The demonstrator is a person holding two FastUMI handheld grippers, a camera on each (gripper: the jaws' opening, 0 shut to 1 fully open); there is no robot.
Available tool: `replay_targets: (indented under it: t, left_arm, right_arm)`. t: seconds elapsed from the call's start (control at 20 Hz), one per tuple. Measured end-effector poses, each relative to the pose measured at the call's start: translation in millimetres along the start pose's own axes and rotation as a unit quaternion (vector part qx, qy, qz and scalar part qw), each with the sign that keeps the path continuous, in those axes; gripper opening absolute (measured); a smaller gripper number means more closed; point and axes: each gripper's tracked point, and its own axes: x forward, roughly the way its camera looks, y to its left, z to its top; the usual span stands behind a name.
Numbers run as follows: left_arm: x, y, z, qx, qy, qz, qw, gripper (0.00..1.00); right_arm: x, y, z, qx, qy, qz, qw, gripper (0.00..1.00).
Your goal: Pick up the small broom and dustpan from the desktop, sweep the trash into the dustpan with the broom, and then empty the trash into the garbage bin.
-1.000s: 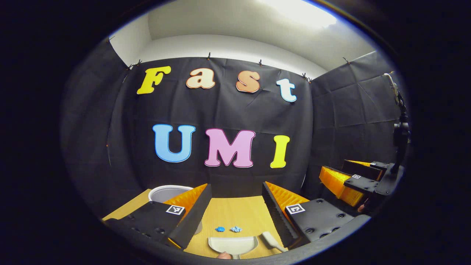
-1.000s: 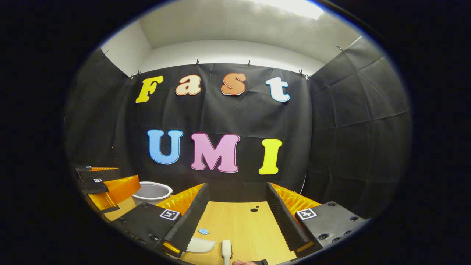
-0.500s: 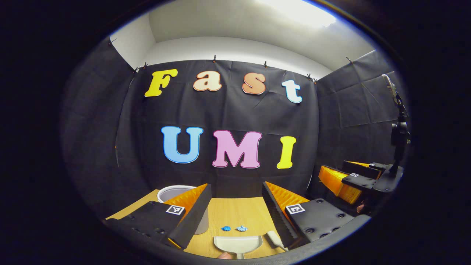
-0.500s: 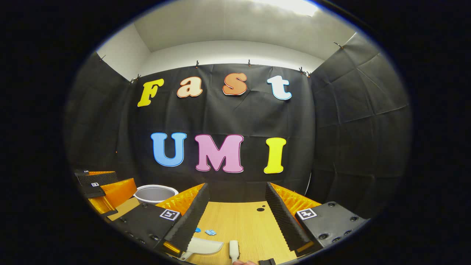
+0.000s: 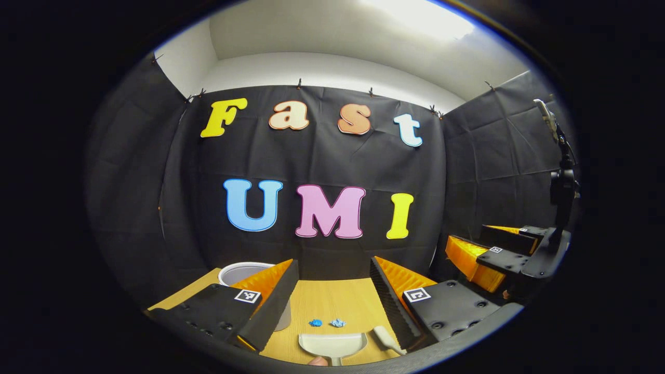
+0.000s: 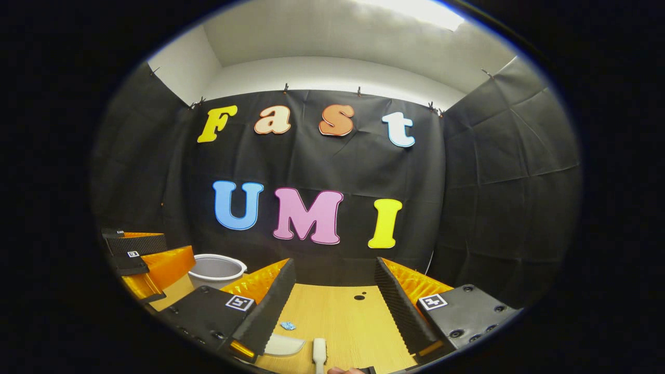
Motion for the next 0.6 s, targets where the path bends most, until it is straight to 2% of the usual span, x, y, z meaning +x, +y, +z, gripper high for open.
replay_targets:
  t: [0.05,0.1,0.15,0.3,0.6]
  left_arm:
    - [1,0,2,0.000,-0.003,-0.001,1.000,0.82]
    - [0,-1,2,0.001,-0.003,-0.003,1.000,0.82]
    - [-1,-1,1,0.001,-0.003,-0.005,1.000,0.82]
    - [-5,-1,-1,0.001,-0.001,-0.006,1.000,0.82]
    - [-10,3,0,0.006,-0.005,-0.007,1.000,0.82]
  right_arm:
    - [0,0,1,0.000,-0.001,-0.002,1.000,0.99]
    - [-2,0,1,-0.001,-0.002,-0.004,1.000,0.94]
    - [-1,-1,1,-0.002,-0.001,-0.006,1.000,0.99]
    - [-4,-4,-1,-0.005,-0.001,-0.017,1.000,0.99]
    - [-6,3,-3,-0.007,0.004,-0.012,1.000,0.99]
